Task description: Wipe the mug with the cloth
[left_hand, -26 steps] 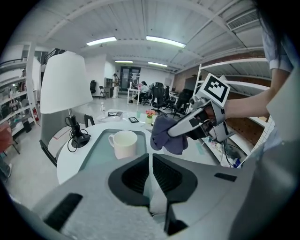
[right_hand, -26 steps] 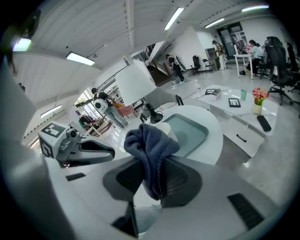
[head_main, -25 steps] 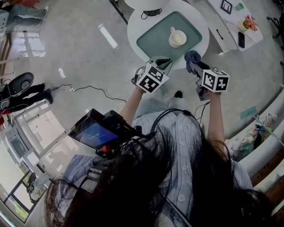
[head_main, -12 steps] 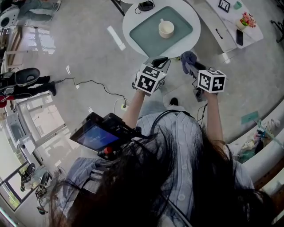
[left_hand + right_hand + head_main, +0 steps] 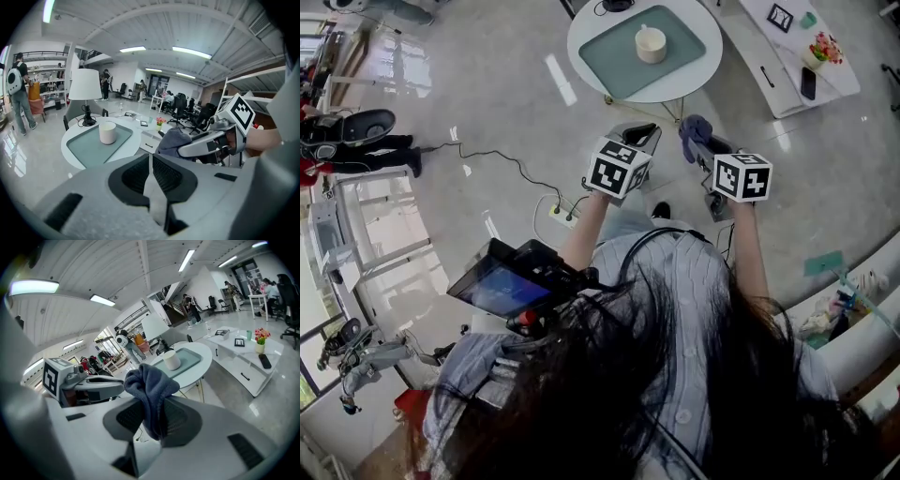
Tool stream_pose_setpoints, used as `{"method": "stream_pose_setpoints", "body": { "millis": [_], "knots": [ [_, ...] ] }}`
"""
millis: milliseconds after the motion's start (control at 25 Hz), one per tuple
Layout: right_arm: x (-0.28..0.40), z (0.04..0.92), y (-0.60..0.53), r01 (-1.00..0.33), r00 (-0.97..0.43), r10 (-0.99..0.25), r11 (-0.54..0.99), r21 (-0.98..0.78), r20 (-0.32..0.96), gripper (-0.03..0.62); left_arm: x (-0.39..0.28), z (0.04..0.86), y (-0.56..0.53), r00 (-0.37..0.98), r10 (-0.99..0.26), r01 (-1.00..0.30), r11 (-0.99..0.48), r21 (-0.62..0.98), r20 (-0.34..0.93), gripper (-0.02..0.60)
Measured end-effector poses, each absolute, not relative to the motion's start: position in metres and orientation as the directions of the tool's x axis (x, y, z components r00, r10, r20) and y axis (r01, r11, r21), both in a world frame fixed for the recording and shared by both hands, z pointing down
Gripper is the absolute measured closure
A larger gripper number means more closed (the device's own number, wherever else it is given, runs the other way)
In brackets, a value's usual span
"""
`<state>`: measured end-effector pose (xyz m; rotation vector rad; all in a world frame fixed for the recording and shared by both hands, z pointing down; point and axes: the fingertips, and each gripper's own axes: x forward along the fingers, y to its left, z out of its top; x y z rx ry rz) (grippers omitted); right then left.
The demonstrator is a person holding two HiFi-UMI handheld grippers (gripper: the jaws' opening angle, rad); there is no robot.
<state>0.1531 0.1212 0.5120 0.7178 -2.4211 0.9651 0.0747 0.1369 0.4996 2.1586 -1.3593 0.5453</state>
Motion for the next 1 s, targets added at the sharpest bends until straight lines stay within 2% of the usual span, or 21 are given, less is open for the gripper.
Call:
{"method": "stream_pose_setpoints", "body": {
  "millis": [320,640,1000],
  "knots": [
    [0.165,0.495,0.174,-0.566,-0.804,-0.302,0.656,-0.499,0.513,0.496,0.087,0.498,0.192,0.372,-0.721,-0.927,-0.318,0.198,0.584,0.546],
    [0.163,0.492,0.188,-0.541,-0.816,-0.283,0.681,-0.494,0.504,0.496,0.08,0.501,0.194,0.355,-0.734,-0.935,-0.268,0.233,0.58,0.546],
    [0.161,0.493,0.194,-0.537,-0.811,-0.275,0.698,-0.473,0.516,0.496,0.083,0.502,0.193,0.364,-0.726,-0.931,-0.28,0.232,0.583,0.546]
  ]
}}
